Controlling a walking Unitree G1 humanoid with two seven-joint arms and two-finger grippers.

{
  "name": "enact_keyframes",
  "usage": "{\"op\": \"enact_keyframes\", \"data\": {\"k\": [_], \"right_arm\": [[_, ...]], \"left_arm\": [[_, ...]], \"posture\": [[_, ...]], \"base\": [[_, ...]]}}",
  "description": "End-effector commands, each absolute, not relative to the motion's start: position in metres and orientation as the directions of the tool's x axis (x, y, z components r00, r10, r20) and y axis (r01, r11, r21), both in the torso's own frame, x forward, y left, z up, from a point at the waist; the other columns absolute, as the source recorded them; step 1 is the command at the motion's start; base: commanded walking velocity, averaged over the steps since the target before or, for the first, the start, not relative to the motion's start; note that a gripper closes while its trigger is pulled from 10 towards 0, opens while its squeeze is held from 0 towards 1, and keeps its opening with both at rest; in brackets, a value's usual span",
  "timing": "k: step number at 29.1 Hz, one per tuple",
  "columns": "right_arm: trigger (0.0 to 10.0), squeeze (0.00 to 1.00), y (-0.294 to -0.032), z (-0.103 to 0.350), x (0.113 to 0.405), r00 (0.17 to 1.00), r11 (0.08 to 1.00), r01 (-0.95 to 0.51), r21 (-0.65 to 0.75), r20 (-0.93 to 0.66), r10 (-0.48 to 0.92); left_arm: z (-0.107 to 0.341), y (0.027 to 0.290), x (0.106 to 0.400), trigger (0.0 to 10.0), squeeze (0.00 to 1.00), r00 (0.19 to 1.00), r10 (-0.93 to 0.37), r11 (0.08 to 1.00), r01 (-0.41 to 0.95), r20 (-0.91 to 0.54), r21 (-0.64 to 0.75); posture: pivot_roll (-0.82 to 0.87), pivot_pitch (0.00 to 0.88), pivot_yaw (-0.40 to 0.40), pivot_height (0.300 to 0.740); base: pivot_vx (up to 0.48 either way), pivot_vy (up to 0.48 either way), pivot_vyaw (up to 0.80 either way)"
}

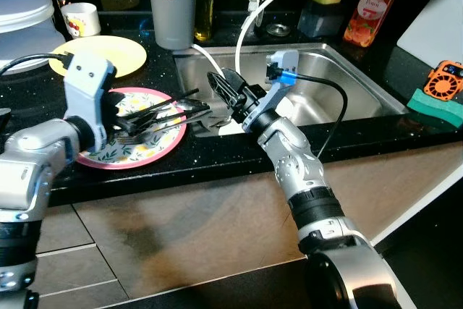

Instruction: Kitchen organization

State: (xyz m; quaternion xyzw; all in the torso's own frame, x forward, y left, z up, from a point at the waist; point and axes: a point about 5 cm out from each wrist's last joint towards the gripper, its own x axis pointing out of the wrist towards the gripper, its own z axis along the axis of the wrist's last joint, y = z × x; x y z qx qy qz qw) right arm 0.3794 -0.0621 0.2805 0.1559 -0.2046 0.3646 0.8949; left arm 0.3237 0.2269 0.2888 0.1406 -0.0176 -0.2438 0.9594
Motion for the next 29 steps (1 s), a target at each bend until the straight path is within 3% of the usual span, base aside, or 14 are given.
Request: {"op": "enact_keyframes", "data": {"k": [1, 19, 20, 21, 22, 23, 24, 25, 26, 29], "right_arm": [[10.0, 0.00, -0.062, 0.278, 0.376, 0.646, 0.673, -0.726, 0.142, 0.476, 0.597], [10.0, 0.00, -0.058, 0.269, 0.355, 0.651, 0.645, -0.743, 0.178, 0.416, 0.636], [10.0, 0.00, -0.058, 0.269, 0.354, 0.651, 0.644, -0.744, 0.178, 0.412, 0.637], [10.0, 0.00, -0.058, 0.269, 0.353, 0.651, 0.644, -0.744, 0.179, 0.411, 0.638], [10.0, 0.00, -0.058, 0.269, 0.352, 0.653, 0.644, -0.743, 0.180, 0.408, 0.638], [10.0, 0.00, -0.058, 0.269, 0.352, 0.653, 0.644, -0.743, 0.180, 0.408, 0.638], [10.0, 0.00, -0.058, 0.269, 0.352, 0.654, 0.646, -0.742, 0.182, 0.406, 0.638], [10.0, 0.00, -0.058, 0.268, 0.351, 0.656, 0.646, -0.741, 0.184, 0.404, 0.637], [10.0, 0.00, -0.058, 0.268, 0.351, 0.659, 0.647, -0.739, 0.187, 0.401, 0.636], [10.0, 0.00, -0.057, 0.268, 0.350, 0.662, 0.648, -0.737, 0.193, 0.397, 0.635]], "left_arm": [[0.287, 0.234, 0.320, 10.0, 0.00, 0.863, -0.503, 0.820, 0.492, -0.042, 0.293], [0.255, 0.243, 0.341, 10.0, 0.00, 0.856, -0.486, 0.766, 0.514, -0.176, 0.385], [0.253, 0.242, 0.341, 8.9, 0.00, 0.852, -0.491, 0.764, 0.522, -0.182, 0.380], [0.252, 0.242, 0.341, 8.9, 0.00, 0.849, -0.495, 0.762, 0.527, -0.186, 0.377], [0.251, 0.241, 0.341, 7.1, 0.00, 0.846, -0.498, 0.760, 0.531, -0.189, 0.374], [0.251, 0.241, 0.341, 7.1, 0.00, 0.846, -0.498, 0.760, 0.531, -0.189, 0.374], [0.251, 0.241, 0.342, 3.9, 0.00, 0.846, -0.497, 0.759, 0.532, -0.192, 0.376], [0.250, 0.241, 0.342, 1.4, 0.00, 0.848, -0.493, 0.760, 0.528, -0.193, 0.378], [0.250, 0.242, 0.342, 0.0, 0.00, 0.850, -0.490, 0.762, 0.526, -0.194, 0.379], [0.249, 0.242, 0.342, 0.0, 0.00, 0.853, -0.485, 0.765, 0.521, -0.193, 0.379]], "posture": [[0.06, 0.097, -0.058, 0.740], [0.06, 0.094, -0.058, 0.740], [0.06, 0.091, -0.057, 0.740], [0.06, 0.091, -0.057, 0.740], [0.06, 0.088, -0.058, 0.740], [0.06, 0.088, -0.058, 0.740], [0.06, 0.086, -0.058, 0.740], [0.06, 0.086, -0.058, 0.740], [0.06, 0.086, -0.058, 0.740], [0.06, 0.083, -0.059, 0.740]], "base": [[0.000, 0.000, 0.00], [0.000, 0.000, 0.00], [0.000, 0.000, 0.00], [0.000, 0.000, 0.00], [0.000, 0.000, 0.00], [0.000, 0.000, 0.00], [0.000, 0.000, 0.00], [0.000, 0.000, 0.00], [0.000, 0.000, 0.00], [0.000, 0.000, 0.00]]}}
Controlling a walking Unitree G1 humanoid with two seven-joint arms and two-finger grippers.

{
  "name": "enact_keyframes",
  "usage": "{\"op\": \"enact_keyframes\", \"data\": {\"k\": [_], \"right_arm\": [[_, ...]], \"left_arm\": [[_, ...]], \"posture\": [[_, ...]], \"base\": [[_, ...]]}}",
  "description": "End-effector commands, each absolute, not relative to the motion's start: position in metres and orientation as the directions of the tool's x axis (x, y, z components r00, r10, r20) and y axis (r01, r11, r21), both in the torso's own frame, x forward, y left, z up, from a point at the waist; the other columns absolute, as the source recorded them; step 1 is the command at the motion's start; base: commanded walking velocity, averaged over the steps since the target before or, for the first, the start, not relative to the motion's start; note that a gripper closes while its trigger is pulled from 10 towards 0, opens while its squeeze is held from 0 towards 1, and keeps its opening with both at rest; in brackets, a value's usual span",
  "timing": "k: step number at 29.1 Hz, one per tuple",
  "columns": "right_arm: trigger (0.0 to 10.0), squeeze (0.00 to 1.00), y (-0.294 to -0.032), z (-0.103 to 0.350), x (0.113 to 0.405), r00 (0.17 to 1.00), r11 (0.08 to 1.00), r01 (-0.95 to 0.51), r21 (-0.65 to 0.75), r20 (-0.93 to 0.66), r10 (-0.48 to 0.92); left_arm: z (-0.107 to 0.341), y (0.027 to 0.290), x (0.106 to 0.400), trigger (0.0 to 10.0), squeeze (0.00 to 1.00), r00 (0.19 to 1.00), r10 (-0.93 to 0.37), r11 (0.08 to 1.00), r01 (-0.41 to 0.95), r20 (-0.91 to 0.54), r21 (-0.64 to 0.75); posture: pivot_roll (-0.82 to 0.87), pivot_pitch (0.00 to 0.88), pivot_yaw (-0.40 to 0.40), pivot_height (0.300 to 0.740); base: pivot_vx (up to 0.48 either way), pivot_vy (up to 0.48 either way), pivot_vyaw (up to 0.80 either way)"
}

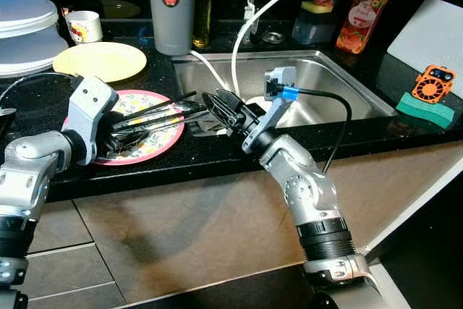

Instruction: Kitchen organization

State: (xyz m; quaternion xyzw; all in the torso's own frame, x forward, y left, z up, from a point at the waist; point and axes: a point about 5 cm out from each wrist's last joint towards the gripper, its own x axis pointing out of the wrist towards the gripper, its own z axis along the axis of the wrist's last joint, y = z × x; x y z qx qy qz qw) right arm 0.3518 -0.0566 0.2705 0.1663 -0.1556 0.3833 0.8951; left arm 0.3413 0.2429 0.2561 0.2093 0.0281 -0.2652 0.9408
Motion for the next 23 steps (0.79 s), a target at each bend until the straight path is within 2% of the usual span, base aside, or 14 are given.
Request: {"op": "enact_keyframes", "data": {"k": [1, 14, 15, 22, 23], "right_arm": [[10.0, 0.00, -0.057, 0.267, 0.349, 0.664, 0.649, -0.736, 0.195, 0.394, 0.635], [10.0, 0.00, -0.061, 0.267, 0.349, 0.710, 0.655, -0.696, 0.295, 0.423, 0.563], [10.0, 0.00, -0.062, 0.267, 0.349, 0.715, 0.656, -0.691, 0.305, 0.426, 0.555], [10.0, 0.00, -0.065, 0.264, 0.348, 0.735, 0.664, -0.669, 0.334, 0.430, 0.524], [10.0, 0.00, -0.066, 0.263, 0.347, 0.741, 0.668, -0.662, 0.341, 0.429, 0.516]], "left_arm": [[0.249, 0.242, 0.343, 0.0, 0.00, 0.853, -0.485, 0.765, 0.520, -0.191, 0.381], [0.271, 0.249, 0.349, 0.0, 0.00, 0.871, -0.474, 0.778, 0.483, -0.130, 0.401], [0.274, 0.250, 0.350, 0.0, 0.00, 0.872, -0.472, 0.779, 0.481, -0.127, 0.403], [0.279, 0.252, 0.352, 0.0, 0.00, 0.871, -0.476, 0.777, 0.482, -0.123, 0.406], [0.280, 0.252, 0.354, 0.0, 0.00, 0.871, -0.477, 0.777, 0.482, -0.120, 0.404]], "posture": [[0.06, 0.083, -0.059, 0.740], [0.10, 0.080, -0.029, 0.740], [0.12, 0.085, 0.009, 0.740], [0.12, 0.085, 0.009, 0.740], [0.12, 0.094, 0.038, 0.740]], "base": [[0.000, 0.000, 0.00], [0.000, 0.000, 0.00], [0.000, 0.000, 0.00], [0.000, 0.000, 0.00], [0.000, 0.000, 0.00]]}}
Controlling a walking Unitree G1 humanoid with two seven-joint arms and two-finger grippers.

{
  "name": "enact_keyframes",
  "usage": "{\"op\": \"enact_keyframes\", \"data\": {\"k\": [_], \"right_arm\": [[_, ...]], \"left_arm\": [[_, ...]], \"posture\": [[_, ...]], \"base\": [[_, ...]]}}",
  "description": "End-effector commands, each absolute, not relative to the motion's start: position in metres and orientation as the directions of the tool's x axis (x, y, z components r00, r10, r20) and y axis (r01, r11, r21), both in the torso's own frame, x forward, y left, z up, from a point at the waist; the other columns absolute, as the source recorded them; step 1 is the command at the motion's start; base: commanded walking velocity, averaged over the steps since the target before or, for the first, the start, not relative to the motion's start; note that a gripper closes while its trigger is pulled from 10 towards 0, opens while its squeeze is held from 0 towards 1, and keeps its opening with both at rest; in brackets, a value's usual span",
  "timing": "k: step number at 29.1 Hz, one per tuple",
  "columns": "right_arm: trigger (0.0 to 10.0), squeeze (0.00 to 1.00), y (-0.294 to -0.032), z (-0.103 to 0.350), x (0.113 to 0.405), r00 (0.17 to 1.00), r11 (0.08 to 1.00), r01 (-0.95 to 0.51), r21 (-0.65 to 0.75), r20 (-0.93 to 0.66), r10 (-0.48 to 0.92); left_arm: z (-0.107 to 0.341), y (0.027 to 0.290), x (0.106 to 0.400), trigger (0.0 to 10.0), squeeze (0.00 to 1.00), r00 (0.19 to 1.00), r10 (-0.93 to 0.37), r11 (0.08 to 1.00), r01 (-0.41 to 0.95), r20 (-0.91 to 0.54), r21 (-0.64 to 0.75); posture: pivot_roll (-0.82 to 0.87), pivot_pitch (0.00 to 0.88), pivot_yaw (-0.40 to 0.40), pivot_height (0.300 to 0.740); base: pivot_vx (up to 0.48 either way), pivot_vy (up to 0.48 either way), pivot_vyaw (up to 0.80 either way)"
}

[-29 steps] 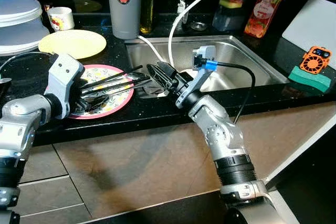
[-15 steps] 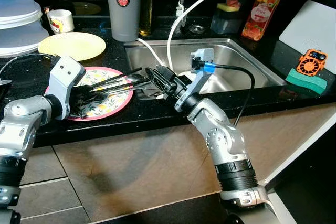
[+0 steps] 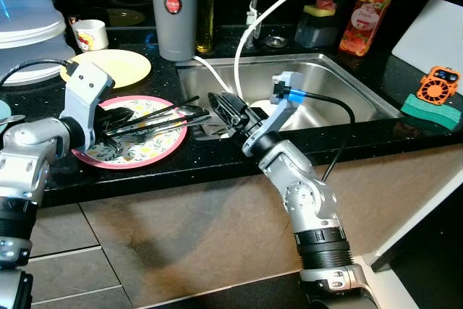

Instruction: Kitchen organization

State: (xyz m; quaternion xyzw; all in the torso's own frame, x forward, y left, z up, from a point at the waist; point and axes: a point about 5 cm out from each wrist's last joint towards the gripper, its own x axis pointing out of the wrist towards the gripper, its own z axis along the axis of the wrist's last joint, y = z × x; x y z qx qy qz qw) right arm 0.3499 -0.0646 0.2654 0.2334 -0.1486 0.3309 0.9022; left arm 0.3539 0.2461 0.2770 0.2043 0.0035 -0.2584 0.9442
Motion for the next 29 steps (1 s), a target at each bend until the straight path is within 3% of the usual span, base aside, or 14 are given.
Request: {"op": "enact_keyframes", "data": {"k": [1, 8, 11, 12, 13, 14, 18, 23, 25, 26, 28, 29], "right_arm": [[10.0, 0.00, -0.066, 0.263, 0.347, 0.741, 0.668, -0.662, 0.341, 0.429, 0.516], [10.0, 0.00, -0.069, 0.263, 0.348, 0.752, 0.675, -0.649, 0.350, 0.427, 0.502], [10.0, 0.00, -0.070, 0.265, 0.349, 0.759, 0.686, -0.639, 0.349, 0.432, 0.487], [10.0, 0.00, -0.072, 0.266, 0.349, 0.763, 0.691, -0.633, 0.350, 0.433, 0.480], [10.0, 0.00, -0.072, 0.267, 0.350, 0.765, 0.694, -0.630, 0.350, 0.434, 0.476], [10.0, 0.00, -0.073, 0.267, 0.350, 0.770, 0.697, -0.624, 0.353, 0.433, 0.469], [10.0, 0.00, -0.077, 0.266, 0.352, 0.782, 0.708, -0.608, 0.360, 0.427, 0.454], [10.0, 0.00, -0.076, 0.266, 0.352, 0.781, 0.707, -0.610, 0.358, 0.421, 0.461], [10.0, 0.00, -0.076, 0.266, 0.352, 0.781, 0.706, -0.611, 0.358, 0.420, 0.463], [10.0, 0.00, -0.075, 0.266, 0.352, 0.780, 0.706, -0.612, 0.358, 0.419, 0.464], [10.0, 0.00, -0.075, 0.266, 0.352, 0.780, 0.706, -0.612, 0.357, 0.418, 0.465], [10.0, 0.00, -0.075, 0.266, 0.352, 0.780, 0.706, -0.612, 0.357, 0.417, 0.466]], "left_arm": [[0.280, 0.252, 0.354, 0.0, 0.00, 0.871, -0.477, 0.777, 0.482, -0.120, 0.404], [0.280, 0.251, 0.356, 0.0, 0.00, 0.874, -0.475, 0.786, 0.474, -0.102, 0.397], [0.290, 0.255, 0.360, 0.0, 0.00, 0.919, -0.394, 0.843, 0.360, 0.003, 0.399], [0.296, 0.258, 0.363, 4.5, 0.00, 0.934, -0.353, 0.875, 0.308, 0.058, 0.373], [0.300, 0.259, 0.364, 9.6, 0.00, 0.941, -0.326, 0.894, 0.276, 0.091, 0.352], [0.304, 0.262, 0.365, 10.0, 0.00, 0.946, -0.302, 0.907, 0.247, 0.119, 0.340], [0.306, 0.267, 0.365, 10.0, 0.00, 0.952, -0.271, 0.920, 0.213, 0.140, 0.330], [0.282, 0.254, 0.361, 10.0, 0.00, 0.914, -0.406, 0.841, 0.372, 0.002, 0.393], [0.276, 0.250, 0.361, 10.0, 0.00, 0.891, -0.454, 0.830, 0.430, -0.018, 0.355], [0.276, 0.249, 0.362, 8.6, 0.51, 0.884, -0.467, 0.830, 0.440, -0.007, 0.343], [0.277, 0.249, 0.362, 8.6, 0.51, 0.881, -0.474, 0.829, 0.445, 0.002, 0.337], [0.277, 0.248, 0.363, 7.7, 1.00, 0.879, -0.477, 0.828, 0.446, 0.008, 0.339]], "posture": [[0.12, 0.094, 0.038, 0.740], [0.11, 0.095, 0.035, 0.740], [0.11, 0.093, 0.030, 0.740], [0.10, 0.092, 0.028, 0.740], [0.10, 0.092, 0.028, 0.740], [0.10, 0.092, 0.028, 0.740], [0.10, 0.091, 0.022, 0.740], [0.10, 0.092, 0.018, 0.740], [0.09, 0.094, 0.013, 0.740], [0.09, 0.094, 0.013, 0.740], [0.09, 0.094, 0.013, 0.740], [0.09, 0.094, 0.013, 0.740]], "base": [[0.000, 0.000, 0.00], [0.000, 0.000, 0.00], [0.000, 0.000, 0.00], [0.000, 0.000, 0.00], [0.000, 0.000, 0.00], [0.000, 0.000, 0.00], [0.000, 0.000, 0.00], [0.000, 0.000, 0.00], [0.000, 0.000, 0.00], [0.000, 0.000, 0.00], [0.000, 0.000, 0.00], [0.000, 0.000, 0.00]]}}
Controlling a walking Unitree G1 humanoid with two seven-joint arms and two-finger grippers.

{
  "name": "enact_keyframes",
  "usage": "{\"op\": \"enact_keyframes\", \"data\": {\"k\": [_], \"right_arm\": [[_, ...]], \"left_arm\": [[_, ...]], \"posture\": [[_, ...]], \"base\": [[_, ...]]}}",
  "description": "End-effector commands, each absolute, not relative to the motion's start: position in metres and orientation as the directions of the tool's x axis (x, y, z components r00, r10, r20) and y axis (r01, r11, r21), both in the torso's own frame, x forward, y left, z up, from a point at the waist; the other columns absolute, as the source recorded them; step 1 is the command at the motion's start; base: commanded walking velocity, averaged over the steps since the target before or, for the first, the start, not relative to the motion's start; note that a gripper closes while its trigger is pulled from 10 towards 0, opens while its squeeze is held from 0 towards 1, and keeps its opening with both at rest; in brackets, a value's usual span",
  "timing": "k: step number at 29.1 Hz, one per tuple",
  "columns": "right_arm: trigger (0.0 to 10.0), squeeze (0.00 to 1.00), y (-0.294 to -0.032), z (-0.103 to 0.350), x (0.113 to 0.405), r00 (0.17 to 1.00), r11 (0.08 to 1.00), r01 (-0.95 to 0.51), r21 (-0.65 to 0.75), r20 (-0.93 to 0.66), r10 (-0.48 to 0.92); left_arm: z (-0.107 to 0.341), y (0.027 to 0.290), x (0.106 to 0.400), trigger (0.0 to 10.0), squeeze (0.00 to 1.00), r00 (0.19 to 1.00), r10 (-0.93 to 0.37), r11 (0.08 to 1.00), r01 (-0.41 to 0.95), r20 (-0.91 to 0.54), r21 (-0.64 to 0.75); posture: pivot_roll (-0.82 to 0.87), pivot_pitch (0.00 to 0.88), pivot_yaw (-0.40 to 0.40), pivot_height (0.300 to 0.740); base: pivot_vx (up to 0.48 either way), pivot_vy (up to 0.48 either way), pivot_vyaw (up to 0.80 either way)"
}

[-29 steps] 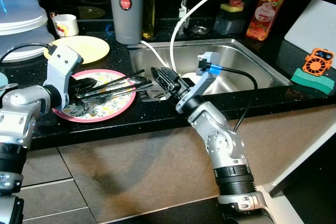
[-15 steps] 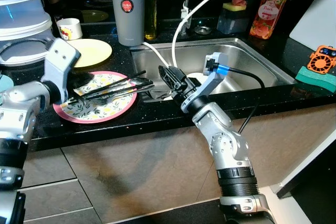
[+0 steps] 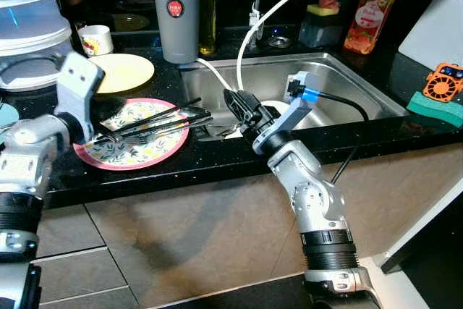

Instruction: Kitchen organization

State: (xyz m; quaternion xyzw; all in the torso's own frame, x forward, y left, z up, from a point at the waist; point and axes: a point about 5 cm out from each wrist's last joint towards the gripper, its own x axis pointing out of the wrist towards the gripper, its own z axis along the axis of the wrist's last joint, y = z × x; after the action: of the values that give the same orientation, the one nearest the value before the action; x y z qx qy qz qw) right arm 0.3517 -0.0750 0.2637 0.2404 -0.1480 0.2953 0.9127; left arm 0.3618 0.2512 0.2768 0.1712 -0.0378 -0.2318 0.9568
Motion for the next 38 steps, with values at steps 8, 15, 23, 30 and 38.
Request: {"op": "enact_keyframes", "data": {"k": [8, 15, 23, 30, 38], "right_arm": [[10.0, 0.00, -0.074, 0.264, 0.351, 0.782, 0.708, -0.611, 0.353, 0.410, 0.469], [10.0, 0.00, -0.074, 0.264, 0.350, 0.783, 0.711, -0.609, 0.351, 0.407, 0.470], [10.0, 0.00, -0.072, 0.263, 0.350, 0.781, 0.705, -0.613, 0.357, 0.404, 0.476], [10.0, 0.00, -0.071, 0.263, 0.348, 0.777, 0.700, -0.620, 0.354, 0.402, 0.484], [10.0, 0.00, -0.071, 0.263, 0.348, 0.776, 0.698, -0.622, 0.355, 0.397, 0.489]], "left_arm": [[0.267, 0.238, 0.365, 10.0, 1.00, 0.839, -0.538, 0.751, 0.520, -0.080, 0.407], [0.264, 0.222, 0.368, 10.0, 1.00, 0.780, -0.620, 0.708, 0.603, -0.085, 0.367], [0.256, 0.222, 0.375, 10.0, 1.00, 0.757, -0.643, 0.709, 0.645, -0.115, 0.285], [0.247, 0.235, 0.382, 10.0, 0.00, 0.790, -0.587, 0.753, 0.612, -0.174, 0.242], [0.243, 0.237, 0.383, 7.3, 0.00, 0.751, -0.620, 0.708, 0.661, -0.229, 0.251]], "posture": [[0.09, 0.096, 0.018, 0.740], [0.08, 0.093, 0.020, 0.740], [0.07, 0.083, 0.018, 0.740], [0.07, 0.081, 0.018, 0.740], [0.06, 0.080, 0.019, 0.740]], "base": [[0.000, 0.000, 0.00], [0.000, 0.000, 0.00], [0.000, 0.000, 0.00], [0.000, 0.000, 0.00], [0.000, 0.000, 0.00]]}}
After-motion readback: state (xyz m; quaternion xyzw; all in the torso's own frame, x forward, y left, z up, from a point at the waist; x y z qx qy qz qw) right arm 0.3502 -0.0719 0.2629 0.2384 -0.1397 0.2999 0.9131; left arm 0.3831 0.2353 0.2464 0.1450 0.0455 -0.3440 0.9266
